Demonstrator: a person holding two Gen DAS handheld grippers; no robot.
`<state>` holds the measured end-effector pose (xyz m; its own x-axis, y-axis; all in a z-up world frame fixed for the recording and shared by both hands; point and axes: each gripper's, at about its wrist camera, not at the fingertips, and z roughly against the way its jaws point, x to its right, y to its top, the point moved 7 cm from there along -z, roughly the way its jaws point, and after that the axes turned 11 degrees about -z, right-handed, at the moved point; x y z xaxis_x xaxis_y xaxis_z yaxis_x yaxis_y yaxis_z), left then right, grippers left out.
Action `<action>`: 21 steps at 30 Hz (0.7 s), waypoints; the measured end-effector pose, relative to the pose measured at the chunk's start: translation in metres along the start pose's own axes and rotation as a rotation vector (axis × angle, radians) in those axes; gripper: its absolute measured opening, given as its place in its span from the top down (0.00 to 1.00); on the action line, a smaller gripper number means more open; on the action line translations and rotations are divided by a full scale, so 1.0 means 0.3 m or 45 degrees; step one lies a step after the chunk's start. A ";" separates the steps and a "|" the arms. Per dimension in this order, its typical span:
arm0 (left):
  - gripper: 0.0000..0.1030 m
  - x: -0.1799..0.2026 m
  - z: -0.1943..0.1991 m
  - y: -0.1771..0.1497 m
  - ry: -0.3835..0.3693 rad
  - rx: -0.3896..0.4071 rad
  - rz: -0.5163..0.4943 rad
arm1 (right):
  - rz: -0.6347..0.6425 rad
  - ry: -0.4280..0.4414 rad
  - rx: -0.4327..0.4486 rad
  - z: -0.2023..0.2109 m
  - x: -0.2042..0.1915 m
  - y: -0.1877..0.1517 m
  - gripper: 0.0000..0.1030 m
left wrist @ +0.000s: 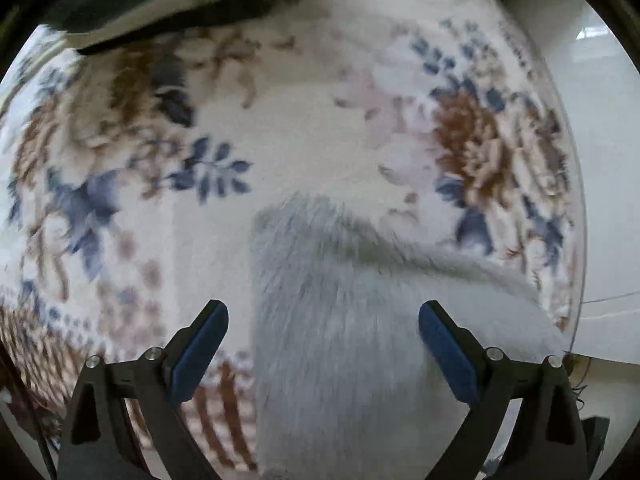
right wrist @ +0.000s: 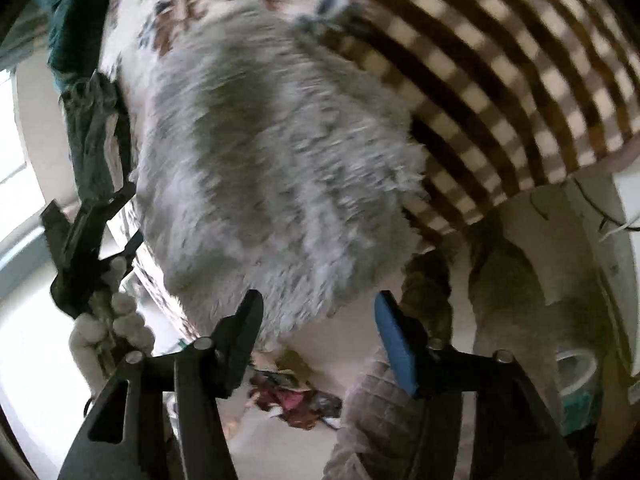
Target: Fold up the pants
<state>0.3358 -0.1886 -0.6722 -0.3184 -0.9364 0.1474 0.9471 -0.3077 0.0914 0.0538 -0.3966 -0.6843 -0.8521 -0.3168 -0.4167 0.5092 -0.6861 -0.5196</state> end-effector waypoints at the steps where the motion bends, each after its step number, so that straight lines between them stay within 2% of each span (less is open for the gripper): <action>1: 0.05 -0.005 0.055 -0.048 0.007 0.035 0.015 | 0.033 -0.025 -0.002 0.004 -0.023 -0.022 0.41; 5: 0.05 -0.016 0.123 -0.246 0.024 0.058 0.082 | 0.281 -0.116 -0.017 0.015 -0.217 -0.047 0.41; 6: 0.05 -0.020 0.112 -0.318 -0.002 0.030 0.106 | 0.368 -0.147 -0.010 0.015 -0.286 -0.040 0.40; 8: 0.06 -0.010 0.087 -0.410 -0.060 0.002 0.152 | 0.591 -0.231 -0.002 -0.002 -0.462 -0.028 0.31; 9: 0.06 -0.013 0.070 -0.452 -0.092 -0.015 0.187 | 0.688 -0.282 -0.015 -0.021 -0.543 -0.015 0.30; 10: 0.06 -0.004 0.050 -0.470 -0.118 -0.023 0.208 | 0.829 -0.360 -0.032 -0.066 -0.653 -0.003 0.30; 12: 0.09 0.007 0.051 -0.506 -0.189 0.007 0.253 | 0.980 -0.467 -0.043 -0.121 -0.794 0.043 0.30; 13: 0.12 0.015 0.044 -0.513 -0.208 0.035 0.262 | 1.062 -0.547 -0.074 -0.189 -0.881 0.060 0.30; 14: 0.18 0.024 0.044 -0.514 -0.235 0.054 0.261 | 1.096 -0.598 -0.099 -0.228 -0.947 0.085 0.30; 17: 0.39 0.035 0.030 -0.514 -0.308 0.086 0.285 | 1.204 -0.807 -0.260 -0.421 -1.059 0.097 0.30; 19: 0.45 0.037 0.020 -0.510 -0.333 0.112 0.297 | 1.217 -0.973 -0.372 -0.555 -1.050 0.085 0.30; 21: 0.53 0.038 0.011 -0.520 -0.351 0.122 0.296 | 1.225 -1.082 -0.393 -0.618 -0.998 0.085 0.37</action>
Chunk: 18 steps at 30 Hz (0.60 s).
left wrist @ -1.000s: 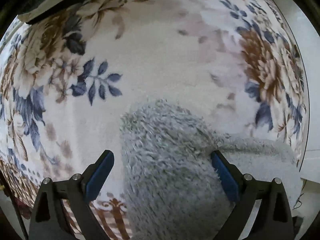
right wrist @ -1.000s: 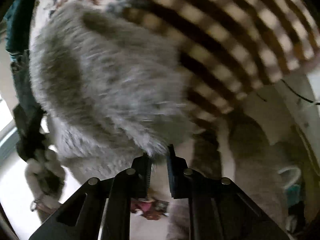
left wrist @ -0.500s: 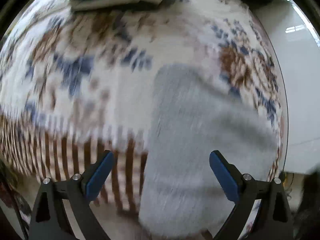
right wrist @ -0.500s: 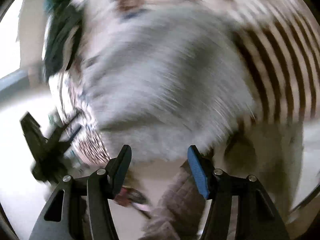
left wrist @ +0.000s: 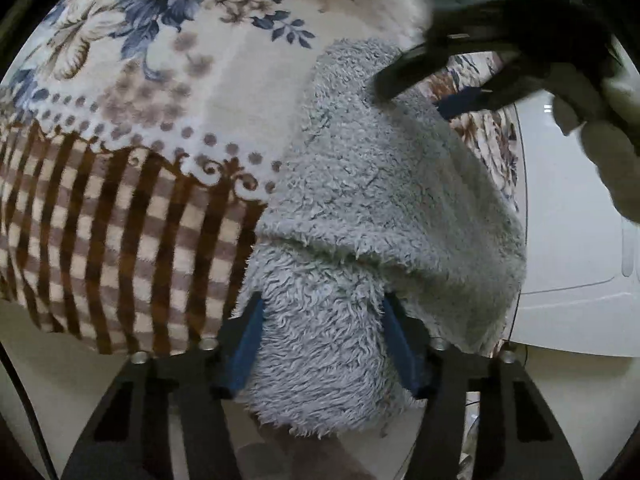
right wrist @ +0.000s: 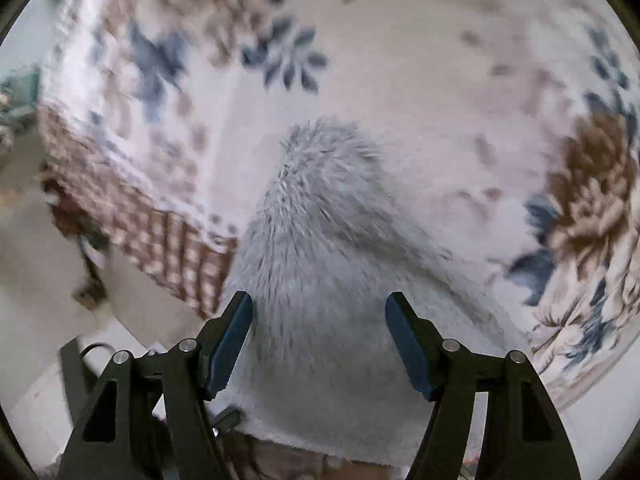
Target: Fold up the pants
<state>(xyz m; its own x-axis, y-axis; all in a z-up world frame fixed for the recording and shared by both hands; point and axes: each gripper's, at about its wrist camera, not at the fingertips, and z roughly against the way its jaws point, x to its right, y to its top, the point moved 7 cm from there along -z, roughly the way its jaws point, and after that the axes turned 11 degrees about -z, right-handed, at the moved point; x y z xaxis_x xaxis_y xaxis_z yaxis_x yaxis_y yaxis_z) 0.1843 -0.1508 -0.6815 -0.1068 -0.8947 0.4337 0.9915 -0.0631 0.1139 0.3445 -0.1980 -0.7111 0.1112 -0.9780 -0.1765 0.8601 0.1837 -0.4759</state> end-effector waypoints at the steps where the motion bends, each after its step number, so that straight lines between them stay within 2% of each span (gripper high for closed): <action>1: 0.58 -0.004 -0.008 -0.009 0.011 0.000 -0.008 | 0.013 -0.046 0.008 -0.020 0.001 -0.001 0.57; 2: 0.62 -0.008 -0.010 -0.017 0.012 0.004 -0.015 | 0.000 -0.070 0.035 -0.023 -0.005 0.020 0.65; 4: 0.63 -0.018 -0.014 -0.044 -0.010 0.017 -0.022 | -0.033 -0.067 0.086 -0.005 -0.015 0.059 0.75; 5: 0.64 -0.027 -0.014 -0.063 -0.013 0.014 -0.022 | -0.061 -0.064 0.121 0.007 -0.011 0.087 0.76; 7: 0.64 -0.045 0.001 -0.113 -0.030 0.019 -0.023 | -0.096 -0.041 0.105 0.002 -0.009 0.111 0.77; 8: 0.64 -0.047 -0.001 -0.130 -0.034 0.019 -0.024 | -0.100 -0.064 0.113 -0.010 -0.010 0.124 0.77; 10: 0.64 -0.059 -0.001 -0.149 -0.034 0.008 -0.016 | -0.063 -0.093 0.093 -0.041 -0.035 0.130 0.77; 12: 0.62 -0.080 0.018 -0.141 -0.055 -0.006 0.038 | -0.035 -0.073 0.093 -0.038 -0.058 0.123 0.73; 15: 0.50 -0.108 0.103 -0.082 -0.039 0.005 0.140 | 0.001 0.001 0.241 0.080 -0.063 0.089 0.50; 16: 0.34 -0.112 0.132 -0.057 -0.033 0.030 0.155 | -0.005 0.064 0.325 0.141 -0.046 0.062 0.34; 17: 0.15 -0.111 0.175 -0.018 -0.008 0.072 0.161 | -0.041 0.126 0.427 0.209 -0.005 0.020 0.26; 18: 0.10 -0.103 0.212 0.020 -0.003 0.117 0.149 | -0.095 0.190 0.511 0.265 0.050 -0.034 0.26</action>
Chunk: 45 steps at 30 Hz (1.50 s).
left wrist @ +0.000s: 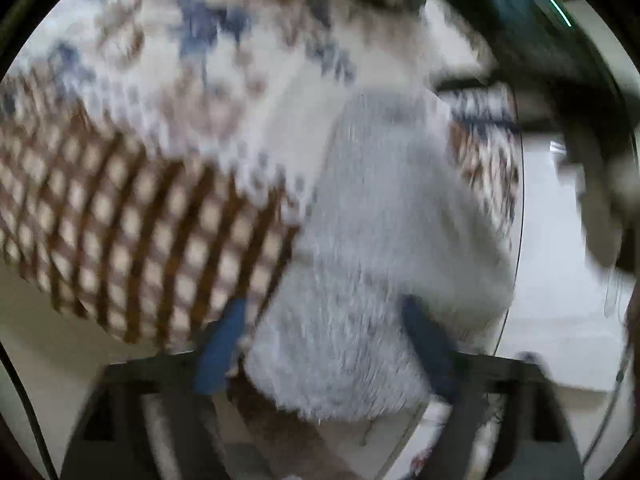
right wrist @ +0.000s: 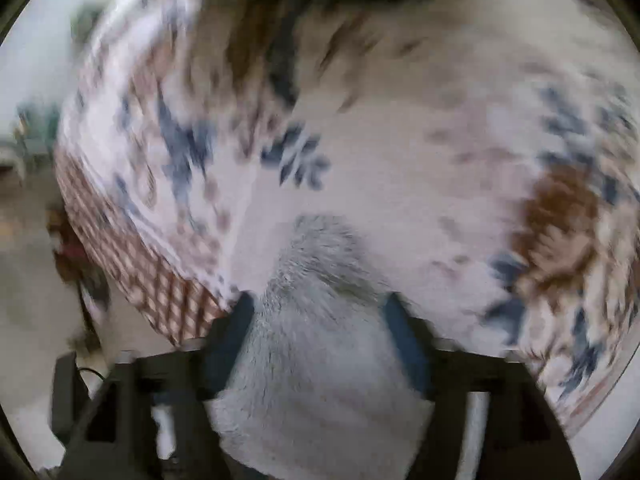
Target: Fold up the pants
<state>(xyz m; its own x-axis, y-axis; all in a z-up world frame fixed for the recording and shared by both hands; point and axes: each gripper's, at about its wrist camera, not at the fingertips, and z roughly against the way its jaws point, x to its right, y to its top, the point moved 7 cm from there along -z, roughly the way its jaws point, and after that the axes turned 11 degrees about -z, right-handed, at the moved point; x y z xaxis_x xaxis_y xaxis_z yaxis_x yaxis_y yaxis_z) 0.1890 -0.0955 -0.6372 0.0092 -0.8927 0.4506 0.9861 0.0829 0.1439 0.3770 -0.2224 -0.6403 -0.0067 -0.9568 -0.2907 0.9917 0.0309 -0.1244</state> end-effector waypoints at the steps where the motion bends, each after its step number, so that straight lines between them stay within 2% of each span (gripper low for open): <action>1: 0.07 0.016 0.028 0.042 -0.002 0.046 -0.015 | -0.049 0.043 0.044 0.044 0.040 -0.021 0.26; 2: 0.07 0.033 0.041 0.079 0.004 0.074 -0.034 | -0.144 0.110 0.094 0.101 0.113 -0.066 0.26; 4: 0.07 0.085 0.022 0.155 0.000 0.068 -0.092 | -0.325 0.158 0.155 0.157 0.252 -0.165 0.26; 6: 0.07 0.135 -0.011 0.228 -0.015 0.067 -0.153 | -0.482 0.179 0.214 0.186 0.393 -0.271 0.33; 7: 0.07 0.183 -0.055 0.278 -0.011 0.055 -0.212 | -0.555 0.199 0.233 0.178 0.454 -0.320 0.55; 8: 0.07 0.220 -0.103 0.321 -0.025 0.028 -0.255 | -0.629 0.245 0.239 0.147 0.502 -0.368 0.84; 9: 0.07 0.238 -0.163 0.354 -0.011 -0.017 -0.276 | -0.676 0.274 0.235 0.105 0.531 -0.400 0.89; 11: 0.08 0.224 -0.267 0.399 0.039 -0.095 -0.291 | -0.740 0.285 0.255 0.013 0.592 -0.429 0.93; 13: 0.09 0.155 -0.382 0.423 0.153 -0.197 -0.271 | -0.763 0.281 0.277 -0.073 0.620 -0.429 0.96; 14: 0.09 0.119 -0.409 0.415 0.171 -0.227 -0.259 | -0.774 0.282 0.288 -0.112 0.635 -0.418 1.00; 15: 0.09 0.066 -0.442 0.405 0.185 -0.258 -0.216 | -0.771 0.272 0.299 -0.142 0.642 -0.410 1.00; 17: 0.07 0.001 -0.464 0.377 0.133 -0.285 -0.118 | -0.804 0.309 0.314 -0.201 0.658 -0.400 1.00; 19: 0.06 -0.039 -0.466 0.361 0.086 -0.271 -0.053 | -0.829 0.330 0.316 -0.247 0.669 -0.400 1.00; 22: 0.05 -0.048 -0.455 0.350 0.082 -0.253 -0.045 | -0.898 0.431 0.315 -0.322 0.704 -0.397 1.00; 25: 0.04 -0.045 -0.424 0.354 0.085 -0.265 -0.027 | -0.949 0.537 0.244 -0.278 0.718 -0.384 1.00; 27: 0.05 -0.004 -0.350 0.369 0.103 -0.232 -0.071 | -0.909 0.534 0.224 -0.187 0.714 -0.398 0.87; 28: 0.05 0.023 -0.311 0.383 0.118 -0.197 -0.101 | -0.881 0.514 0.259 -0.121 0.716 -0.413 0.59; 29: 0.05 0.051 -0.256 0.387 0.127 -0.151 -0.138 | -0.852 0.493 0.307 -0.055 0.720 -0.437 0.21; 30: 0.04 0.080 -0.201 0.385 0.126 -0.107 -0.179 | -0.841 0.475 0.342 -0.013 0.722 -0.455 0.08; 32: 0.00 0.138 -0.098 0.354 0.098 -0.035 -0.246 | -0.810 0.432 0.472 0.082 0.740 -0.521 0.06; 34: 0.00 0.157 -0.081 0.321 0.074 -0.054 -0.263 | -0.798 0.430 0.511 0.096 0.755 -0.580 0.05; 35: 0.00 0.155 -0.089 0.286 0.061 -0.078 -0.266 | -0.806 0.440 0.494 0.069 0.763 -0.618 0.04; 38: 0.00 0.151 -0.190 0.203 0.074 -0.181 -0.242 | -0.885 0.472 0.322 -0.100 0.786 -0.714 0.04; 40: 0.00 0.095 -0.239 0.137 0.098 -0.247 -0.200 | -0.974 0.548 0.165 -0.254 0.790 -0.790 0.04; 41: 0.00 0.060 -0.256 0.104 0.077 -0.279 -0.149 | -0.999 0.591 0.124 -0.303 0.783 -0.812 0.04; 43: 0.00 0.004 -0.257 0.069 0.020 -0.286 -0.048 | -1.065 0.736 0.097 -0.384 0.772 -0.840 0.02; 45: 0.00 -0.032 -0.255 0.055 -0.040 -0.278 0.004 | -1.111 0.939 0.108 -0.434 0.754 -0.834 0.02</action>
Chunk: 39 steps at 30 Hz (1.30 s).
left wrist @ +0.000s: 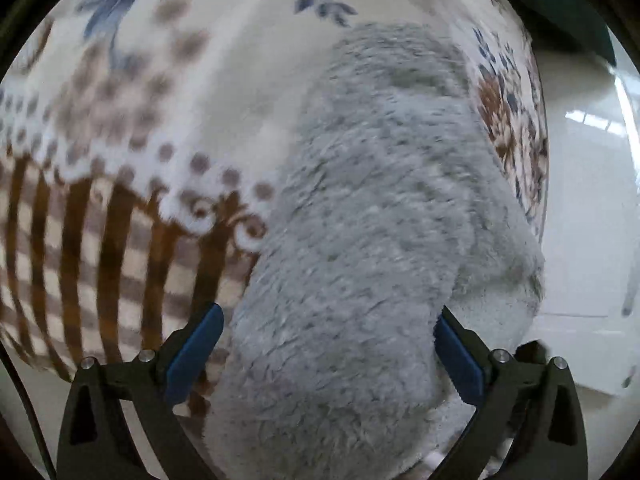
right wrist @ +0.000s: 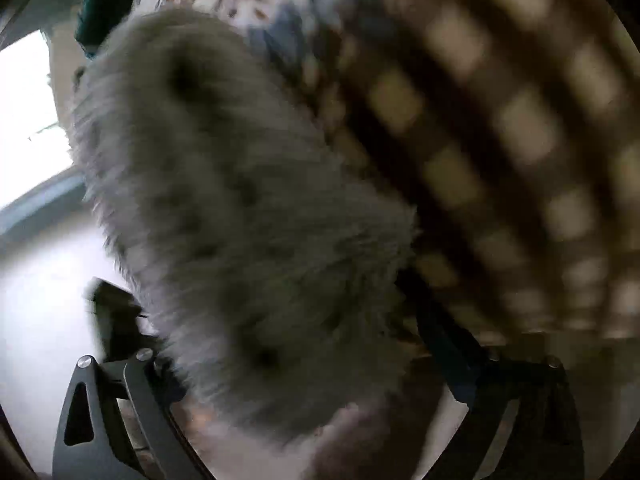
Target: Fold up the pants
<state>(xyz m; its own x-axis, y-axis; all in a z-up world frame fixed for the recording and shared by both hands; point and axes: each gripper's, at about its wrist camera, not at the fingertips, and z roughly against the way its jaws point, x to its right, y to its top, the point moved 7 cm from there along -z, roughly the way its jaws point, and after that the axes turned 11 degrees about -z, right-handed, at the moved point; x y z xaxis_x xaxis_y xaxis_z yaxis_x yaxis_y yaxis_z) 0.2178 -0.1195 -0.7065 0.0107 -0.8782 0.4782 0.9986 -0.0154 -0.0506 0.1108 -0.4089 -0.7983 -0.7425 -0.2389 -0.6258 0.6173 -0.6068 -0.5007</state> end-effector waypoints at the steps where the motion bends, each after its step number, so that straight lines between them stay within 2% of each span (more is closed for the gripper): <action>1: 0.00 -0.005 0.001 -0.005 -0.019 0.002 0.003 | -0.004 0.058 0.003 -0.015 -0.003 0.007 0.01; 5: 0.00 -0.009 -0.025 -0.008 -0.082 -0.021 -0.011 | -0.028 0.200 -0.033 -0.081 0.005 0.039 0.00; 8: 0.00 -0.013 -0.046 0.002 -0.130 -0.036 0.021 | -0.019 0.209 -0.037 -0.079 0.000 0.043 0.00; 9: 0.00 -0.013 -0.045 0.002 -0.151 -0.032 0.025 | 0.002 0.194 -0.028 -0.073 -0.010 0.034 0.02; 10: 0.02 -0.003 -0.046 0.001 -0.173 -0.032 0.017 | 0.024 0.181 -0.013 -0.065 -0.019 0.023 0.13; 11: 0.14 0.014 -0.041 -0.001 -0.195 -0.019 -0.007 | 0.047 0.164 0.007 -0.054 -0.033 0.009 0.25; 12: 0.21 0.029 -0.032 0.000 -0.198 0.004 -0.032 | 0.074 0.120 0.052 -0.037 -0.045 -0.003 0.30; 13: 0.33 0.050 -0.007 0.000 -0.186 0.046 -0.086 | 0.097 0.088 0.085 -0.021 -0.055 -0.013 0.38; 14: 0.47 0.072 0.008 -0.002 -0.204 0.061 -0.115 | 0.109 0.075 0.106 -0.009 -0.064 -0.024 0.52; 17: 0.55 0.106 0.067 -0.004 -0.261 0.101 -0.127 | 0.142 0.078 0.150 0.036 -0.115 -0.070 0.57; 23: 0.57 0.177 0.231 0.005 -0.306 0.166 -0.157 | 0.200 0.139 0.149 0.102 -0.260 -0.190 0.60; 27: 0.57 0.223 0.417 0.072 -0.303 0.256 -0.178 | 0.266 0.185 0.139 0.165 -0.400 -0.266 0.61; 32: 0.57 0.264 0.652 0.201 -0.331 0.371 -0.189 | 0.396 0.239 0.147 0.236 -0.681 -0.320 0.61; 36: 0.57 0.276 0.842 0.405 -0.371 0.461 -0.212 | 0.507 0.265 0.197 0.225 -0.983 -0.303 0.61; 38: 0.57 0.262 0.917 0.512 -0.379 0.491 -0.228 | 0.564 0.275 0.238 0.165 -1.177 -0.281 0.61; 39: 0.57 0.256 0.954 0.581 -0.385 0.506 -0.236 | 0.579 0.274 0.253 0.152 -1.231 -0.274 0.61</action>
<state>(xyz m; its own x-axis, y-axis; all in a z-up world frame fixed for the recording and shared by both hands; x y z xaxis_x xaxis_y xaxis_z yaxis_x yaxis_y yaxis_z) 0.4075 -0.0529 -0.4276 -0.2123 -0.7001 0.6817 0.9271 0.0763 0.3671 0.3224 -0.3053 -0.4988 -0.3285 -0.3628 -0.8721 0.7875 -0.6149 -0.0408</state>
